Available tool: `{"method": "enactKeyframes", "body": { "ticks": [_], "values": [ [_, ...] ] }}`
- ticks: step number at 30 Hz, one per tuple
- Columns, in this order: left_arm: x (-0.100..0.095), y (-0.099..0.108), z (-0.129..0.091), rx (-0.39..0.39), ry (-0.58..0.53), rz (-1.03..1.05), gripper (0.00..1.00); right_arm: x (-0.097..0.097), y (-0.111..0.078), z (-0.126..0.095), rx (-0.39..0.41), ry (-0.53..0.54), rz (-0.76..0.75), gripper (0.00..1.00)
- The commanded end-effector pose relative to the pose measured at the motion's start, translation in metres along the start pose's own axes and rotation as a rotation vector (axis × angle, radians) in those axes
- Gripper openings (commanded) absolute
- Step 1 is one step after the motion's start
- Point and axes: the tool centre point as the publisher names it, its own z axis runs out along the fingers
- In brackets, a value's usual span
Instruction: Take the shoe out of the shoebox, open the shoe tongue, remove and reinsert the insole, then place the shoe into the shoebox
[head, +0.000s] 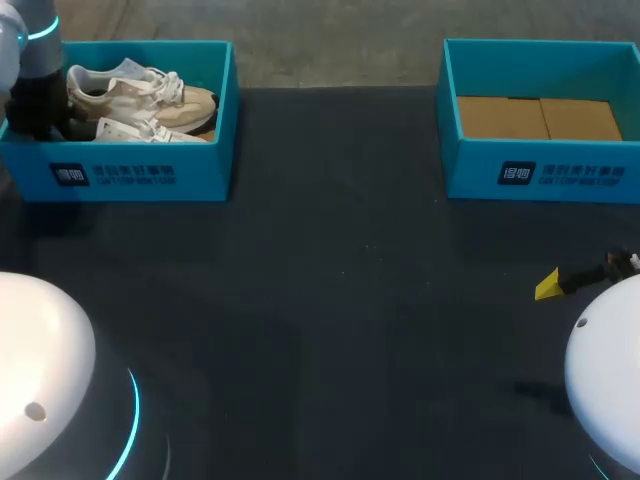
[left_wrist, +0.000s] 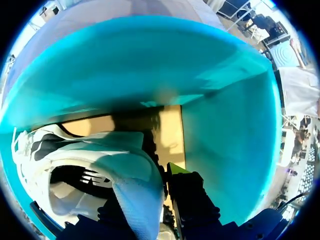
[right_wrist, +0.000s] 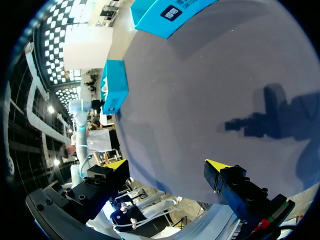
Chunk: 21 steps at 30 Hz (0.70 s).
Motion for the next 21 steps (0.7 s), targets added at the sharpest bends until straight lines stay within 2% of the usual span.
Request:
{"method": "enactKeyframes", "body": {
  "ticks": [1,21],
  "values": [
    [0.004,-0.012,-0.015,-0.039,-0.022,0.005,0.00,0.000,-0.003,0.000,-0.004,-0.004,0.002,1.00],
    [0.002,0.004,-0.078,-0.155,-0.074,0.000,0.00,0.000,-0.003,0.000,-0.004,-0.004,0.002,1.00]
  ]
}}
